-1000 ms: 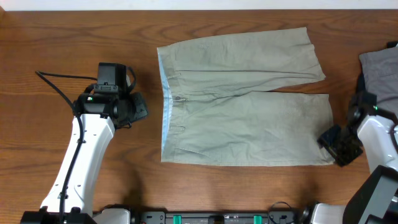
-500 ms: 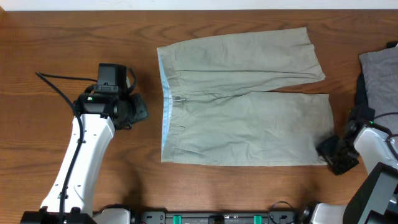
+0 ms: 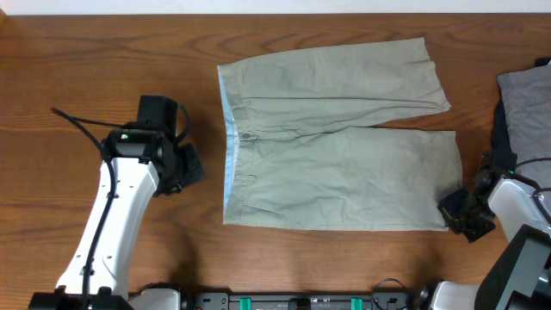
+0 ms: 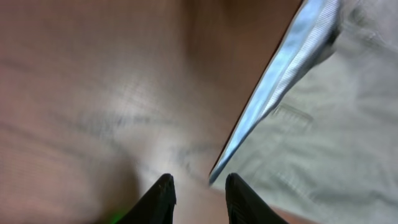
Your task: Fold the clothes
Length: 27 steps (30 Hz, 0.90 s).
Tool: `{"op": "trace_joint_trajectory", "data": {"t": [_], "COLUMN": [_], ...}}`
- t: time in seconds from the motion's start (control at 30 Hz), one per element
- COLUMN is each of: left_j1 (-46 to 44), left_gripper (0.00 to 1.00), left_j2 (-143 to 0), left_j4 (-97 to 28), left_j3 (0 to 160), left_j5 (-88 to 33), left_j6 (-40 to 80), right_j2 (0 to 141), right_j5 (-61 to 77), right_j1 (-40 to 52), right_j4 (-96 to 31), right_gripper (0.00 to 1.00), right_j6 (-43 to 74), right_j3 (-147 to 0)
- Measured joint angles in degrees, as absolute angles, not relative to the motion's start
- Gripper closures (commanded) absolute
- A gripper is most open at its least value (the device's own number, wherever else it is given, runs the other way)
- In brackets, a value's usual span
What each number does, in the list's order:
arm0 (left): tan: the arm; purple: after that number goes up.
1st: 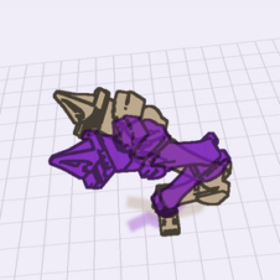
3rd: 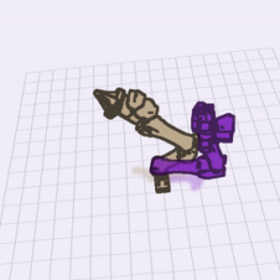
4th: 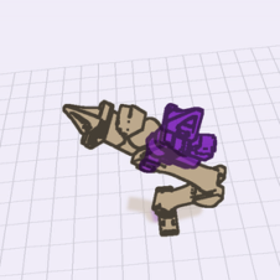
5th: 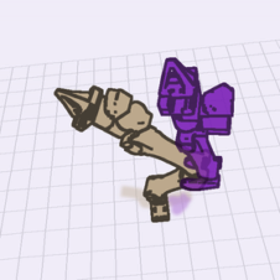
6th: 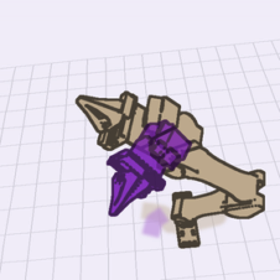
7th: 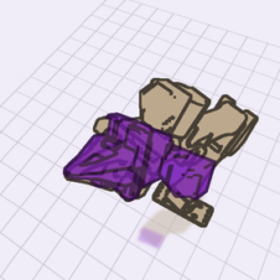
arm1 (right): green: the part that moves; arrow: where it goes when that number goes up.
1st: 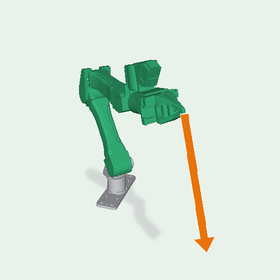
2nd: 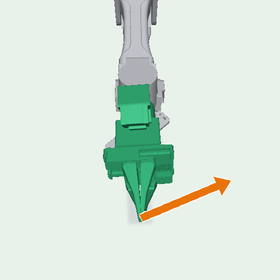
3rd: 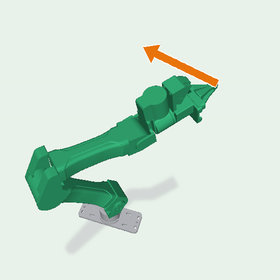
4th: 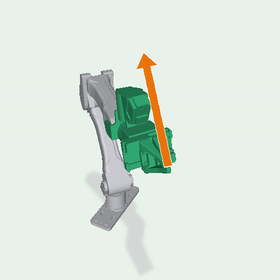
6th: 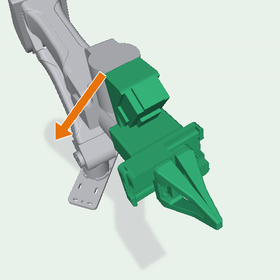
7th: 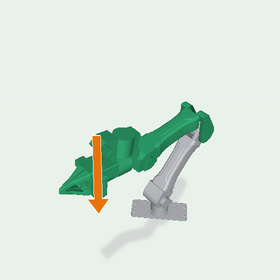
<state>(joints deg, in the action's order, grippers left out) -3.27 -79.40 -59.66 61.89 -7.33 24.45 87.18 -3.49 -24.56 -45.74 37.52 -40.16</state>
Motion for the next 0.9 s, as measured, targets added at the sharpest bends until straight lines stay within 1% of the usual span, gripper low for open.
{"op": "trace_joint_trajectory", "data": {"t": [0.17, 0.2, 0.23, 0.3, 0.33, 0.43, 0.63, 0.9], "left_j1": [-3.3, -3.3, -3.3, -3.3, -3.3, -3.3, -3.3, -3.3], "left_gripper": [0.70, 0.67, 0.60, 0.41, 0.36, 0.36, 0.37, 0.37], "left_j2": [-79.4, -79.4, -79.4, -79.4, -79.4, -79.4, -79.4, -79.4], "left_j4": [-62.5, -62.6, -62.6, -62.5, -61.9, -58.4, -49.0, -47.2], "left_j3": [60.1, 59.4, 58.7, 57.3, 56.3, 53.0, 45.1, 41.8], "left_j5": [-8.9, -9.3, -9.6, -10.3, -10.6, -11.3, -17.5, -20.4], "left_j6": [27.0, 27.8, 28.7, 30.6, 31.9, 36.1, 40.6, 46.2], "right_j2": [86.9, 86.9, 86.9, 86.9, 86.8, 86.6, 86.5, 86.4], "right_j5": [-3.4, -3.4, -3.4, -3.4, -3.4, -3.4, -3.4, -3.2], "right_j1": [-24.6, -24.5, -24.6, -24.6, -24.5, -24.5, -24.6, -24.6], "right_j4": [-45.5, -45.5, -45.5, -45.3, -45.3, -44.9, -44.2, -43.1], "right_gripper": [0.99, 0.99, 0.99, 0.99, 0.99, 0.99, 0.99, 0.99], "right_j6": [37.5, 37.5, 37.5, 37.5, 37.5, 37.5, 37.5, 36.6], "right_j3": [-39.9, -39.9, -39.9, -39.8, -39.8, -39.6, -39.4, -39.4]}}
